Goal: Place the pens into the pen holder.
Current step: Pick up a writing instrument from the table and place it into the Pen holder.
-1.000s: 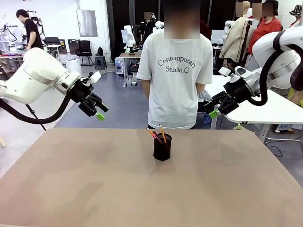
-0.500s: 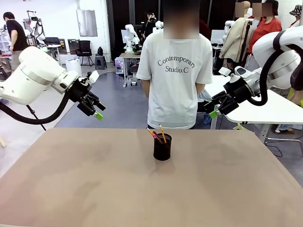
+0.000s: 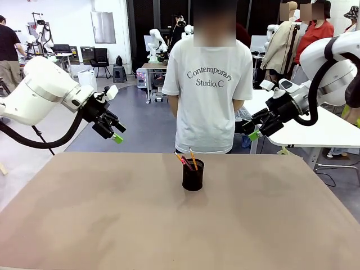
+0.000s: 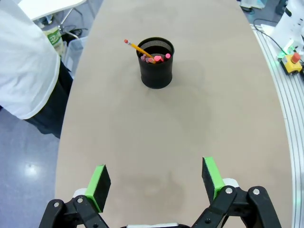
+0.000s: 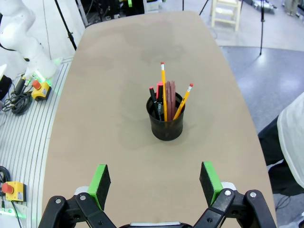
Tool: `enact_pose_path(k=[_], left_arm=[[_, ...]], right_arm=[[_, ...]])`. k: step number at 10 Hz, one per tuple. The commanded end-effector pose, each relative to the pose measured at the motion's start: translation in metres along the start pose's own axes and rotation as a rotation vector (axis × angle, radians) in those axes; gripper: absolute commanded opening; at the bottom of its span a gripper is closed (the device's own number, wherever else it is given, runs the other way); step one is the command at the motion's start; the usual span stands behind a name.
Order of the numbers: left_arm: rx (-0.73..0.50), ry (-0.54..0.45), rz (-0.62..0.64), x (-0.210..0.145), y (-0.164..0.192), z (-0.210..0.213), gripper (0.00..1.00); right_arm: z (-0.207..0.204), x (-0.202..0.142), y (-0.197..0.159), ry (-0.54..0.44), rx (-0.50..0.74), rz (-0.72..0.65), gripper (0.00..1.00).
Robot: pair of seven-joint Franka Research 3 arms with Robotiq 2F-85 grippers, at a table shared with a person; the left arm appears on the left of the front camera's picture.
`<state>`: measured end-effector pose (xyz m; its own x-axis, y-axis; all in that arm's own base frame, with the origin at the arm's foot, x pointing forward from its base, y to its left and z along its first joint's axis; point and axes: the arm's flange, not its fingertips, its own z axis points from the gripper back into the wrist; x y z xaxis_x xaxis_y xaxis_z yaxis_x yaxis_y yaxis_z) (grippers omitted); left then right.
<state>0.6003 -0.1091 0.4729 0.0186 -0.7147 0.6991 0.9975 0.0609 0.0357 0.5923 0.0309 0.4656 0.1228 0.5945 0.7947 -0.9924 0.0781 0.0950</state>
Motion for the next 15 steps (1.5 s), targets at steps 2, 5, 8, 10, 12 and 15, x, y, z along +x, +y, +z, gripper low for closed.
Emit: enact_pose_path(k=[2,5,8,10,12,15], left_arm=[[-0.007,-0.004,-0.001,0.0014,0.0007,0.0021,1.0],[-0.007,-0.004,-0.001,0.0014,0.0007,0.0021,1.0],[-0.007,-0.004,-0.001,0.0014,0.0007,0.0021,1.0],[-0.007,-0.004,-0.001,0.0014,0.0007,0.0021,1.0],[-0.007,-0.004,-0.001,0.0014,0.0007,0.0021,1.0],[-0.007,-0.004,-0.001,0.0014,0.0007,0.0021,1.0]], right_arm=[[0.0,0.0016,0.0008,0.001,-0.003,0.002,1.0],[0.0,0.0016,0.0008,0.001,-0.003,0.002,1.0],[0.0,0.0016,0.0008,0.001,-0.003,0.002,1.0],[0.0,0.0016,0.0008,0.001,-0.003,0.002,1.0],[0.0,0.0016,0.0008,0.001,-0.003,0.002,1.0],[0.0,0.0016,0.0008,0.001,-0.003,0.002,1.0]])
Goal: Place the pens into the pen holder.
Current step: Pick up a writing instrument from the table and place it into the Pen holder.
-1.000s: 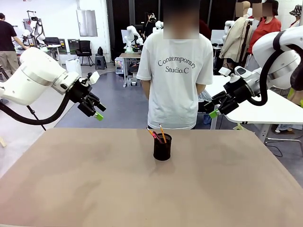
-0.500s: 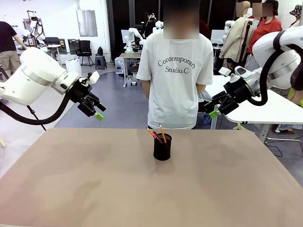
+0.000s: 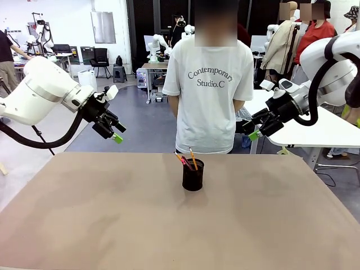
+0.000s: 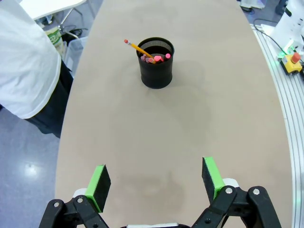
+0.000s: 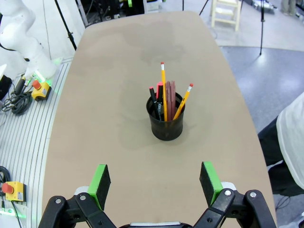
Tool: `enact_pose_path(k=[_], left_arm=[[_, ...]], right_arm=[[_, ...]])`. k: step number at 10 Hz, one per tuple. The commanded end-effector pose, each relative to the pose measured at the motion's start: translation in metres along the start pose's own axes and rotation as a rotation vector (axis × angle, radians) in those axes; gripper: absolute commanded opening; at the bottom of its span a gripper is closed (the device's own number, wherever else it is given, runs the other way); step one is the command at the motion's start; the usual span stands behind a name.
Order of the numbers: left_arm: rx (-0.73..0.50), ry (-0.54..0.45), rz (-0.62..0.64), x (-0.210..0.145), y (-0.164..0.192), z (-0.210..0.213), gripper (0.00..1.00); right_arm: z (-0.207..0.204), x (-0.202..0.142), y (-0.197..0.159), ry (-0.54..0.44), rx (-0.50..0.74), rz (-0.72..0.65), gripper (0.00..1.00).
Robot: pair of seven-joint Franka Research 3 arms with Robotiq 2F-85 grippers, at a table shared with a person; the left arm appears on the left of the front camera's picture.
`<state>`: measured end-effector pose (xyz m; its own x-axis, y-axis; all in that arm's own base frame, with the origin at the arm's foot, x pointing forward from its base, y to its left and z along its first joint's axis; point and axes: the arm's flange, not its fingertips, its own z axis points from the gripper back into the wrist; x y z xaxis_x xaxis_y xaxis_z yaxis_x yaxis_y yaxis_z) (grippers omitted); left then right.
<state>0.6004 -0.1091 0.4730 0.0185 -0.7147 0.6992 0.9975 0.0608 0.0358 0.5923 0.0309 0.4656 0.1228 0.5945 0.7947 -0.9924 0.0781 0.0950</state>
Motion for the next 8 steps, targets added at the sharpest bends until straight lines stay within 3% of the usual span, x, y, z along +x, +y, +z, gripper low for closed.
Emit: enact_pose_path(k=[1,8], left_arm=[[-0.007,-0.004,-0.001,0.0013,0.0007,0.002,1.0],[-0.007,-0.004,-0.001,0.0013,0.0007,0.002,1.0]], right_arm=[[0.0,0.0016,0.0008,0.001,-0.003,0.002,1.0],[0.0,0.0016,0.0008,0.001,-0.003,0.002,1.0]])
